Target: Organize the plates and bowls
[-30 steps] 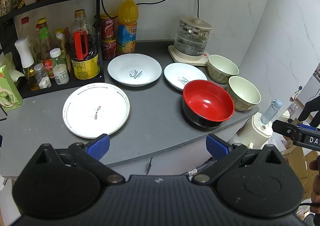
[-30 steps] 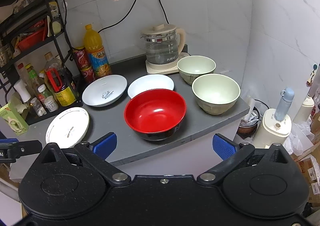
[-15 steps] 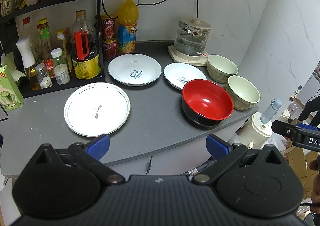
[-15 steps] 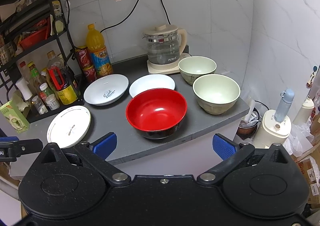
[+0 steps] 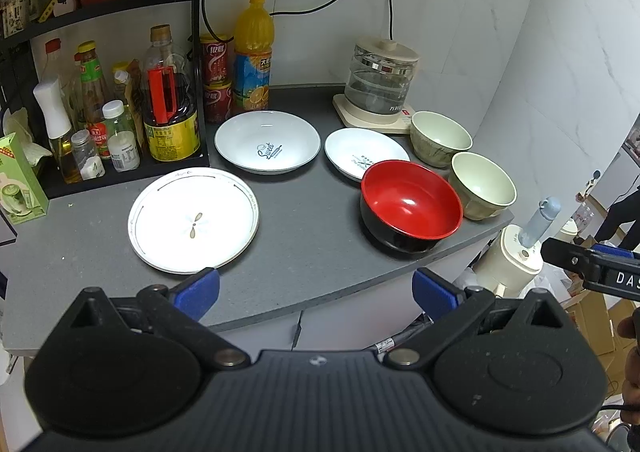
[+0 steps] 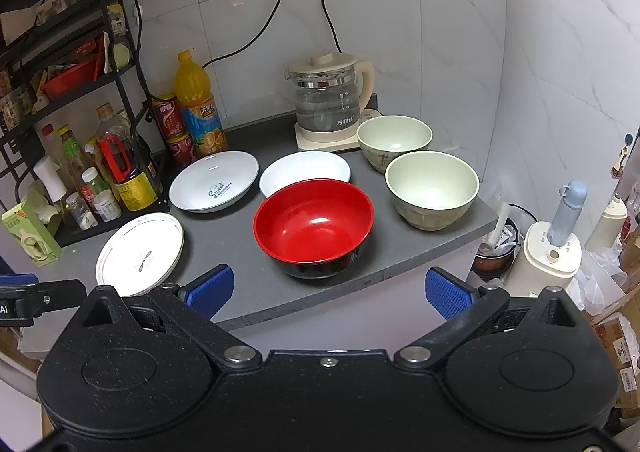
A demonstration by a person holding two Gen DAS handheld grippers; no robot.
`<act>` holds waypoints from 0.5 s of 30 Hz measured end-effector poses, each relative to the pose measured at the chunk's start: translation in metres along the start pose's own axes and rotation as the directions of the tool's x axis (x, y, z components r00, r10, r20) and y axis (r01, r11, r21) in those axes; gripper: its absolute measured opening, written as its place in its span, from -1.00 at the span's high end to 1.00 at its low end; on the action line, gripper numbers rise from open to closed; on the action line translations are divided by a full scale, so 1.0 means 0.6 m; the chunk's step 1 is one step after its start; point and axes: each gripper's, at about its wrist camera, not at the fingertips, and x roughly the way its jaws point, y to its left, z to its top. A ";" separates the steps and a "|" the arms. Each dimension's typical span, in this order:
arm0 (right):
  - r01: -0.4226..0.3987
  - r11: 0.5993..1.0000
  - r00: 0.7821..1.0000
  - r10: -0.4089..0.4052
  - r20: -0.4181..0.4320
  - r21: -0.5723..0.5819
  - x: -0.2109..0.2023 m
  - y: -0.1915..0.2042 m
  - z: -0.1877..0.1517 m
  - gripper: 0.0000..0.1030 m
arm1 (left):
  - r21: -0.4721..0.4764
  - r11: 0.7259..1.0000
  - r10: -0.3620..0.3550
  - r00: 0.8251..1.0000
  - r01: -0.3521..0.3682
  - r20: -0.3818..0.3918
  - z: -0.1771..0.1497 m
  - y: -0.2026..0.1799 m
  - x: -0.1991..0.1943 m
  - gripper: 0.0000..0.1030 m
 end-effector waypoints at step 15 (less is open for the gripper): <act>0.001 1.000 1.000 -0.001 0.007 0.003 -0.007 -0.001 -0.005 -1.00 | 0.003 1.000 -0.006 1.000 0.006 0.006 -0.005 -0.003 -0.007 -0.98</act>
